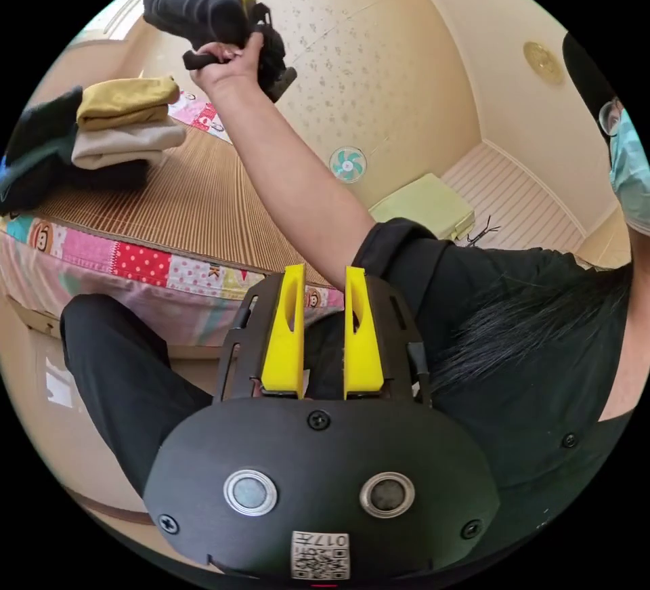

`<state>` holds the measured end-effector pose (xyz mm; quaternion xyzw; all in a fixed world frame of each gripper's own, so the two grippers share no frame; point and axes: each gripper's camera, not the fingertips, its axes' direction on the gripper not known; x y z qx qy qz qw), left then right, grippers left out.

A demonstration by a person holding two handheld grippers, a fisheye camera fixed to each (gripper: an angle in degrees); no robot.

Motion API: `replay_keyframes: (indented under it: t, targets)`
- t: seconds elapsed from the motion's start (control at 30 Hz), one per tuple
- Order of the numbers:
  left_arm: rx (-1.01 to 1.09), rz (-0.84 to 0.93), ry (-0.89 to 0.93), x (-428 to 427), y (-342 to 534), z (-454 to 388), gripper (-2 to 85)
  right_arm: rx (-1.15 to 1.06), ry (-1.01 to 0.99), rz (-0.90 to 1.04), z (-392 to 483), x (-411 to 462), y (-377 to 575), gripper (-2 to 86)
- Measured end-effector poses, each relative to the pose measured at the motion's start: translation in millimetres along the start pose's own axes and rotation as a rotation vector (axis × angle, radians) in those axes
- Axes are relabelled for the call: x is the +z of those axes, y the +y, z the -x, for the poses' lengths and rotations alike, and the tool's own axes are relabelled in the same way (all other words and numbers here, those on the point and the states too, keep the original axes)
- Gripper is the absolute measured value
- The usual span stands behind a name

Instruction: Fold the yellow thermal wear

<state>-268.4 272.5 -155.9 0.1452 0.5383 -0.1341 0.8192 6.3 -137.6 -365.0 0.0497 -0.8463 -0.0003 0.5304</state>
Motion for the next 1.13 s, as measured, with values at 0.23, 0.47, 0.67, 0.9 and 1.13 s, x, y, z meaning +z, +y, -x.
replay_keyframes:
  t: [0.23,0.47,0.67,0.9,1.13]
  targets:
    - [-0.046,-0.077,-0.183,-25.2,20.6,8.8,9.5,0.163,0.122,0.139,-130.3,-53.7,70.1,13.0]
    - [-0.014,0.006,-0.233,25.0,17.5,25.8,8.7,0.177,0.306,0.045,-102.4,-335.6,177.1,12.2]
    - [0.159,0.115,-0.128,108.3,1.1,0.6,6.3,0.070,0.852,-0.342,59.4,-599.7,218.5,11.9]
    - [0.272,0.254,-0.013,194.3,1.0,-62.1,0.8,0.322,1.438,-0.985,178.6,-781.7,270.0,6.1]
    - [0.242,0.299,-0.064,204.4,12.2,-70.8,1.7,0.425,1.123,-1.340,154.8,-799.9,327.2,13.1]
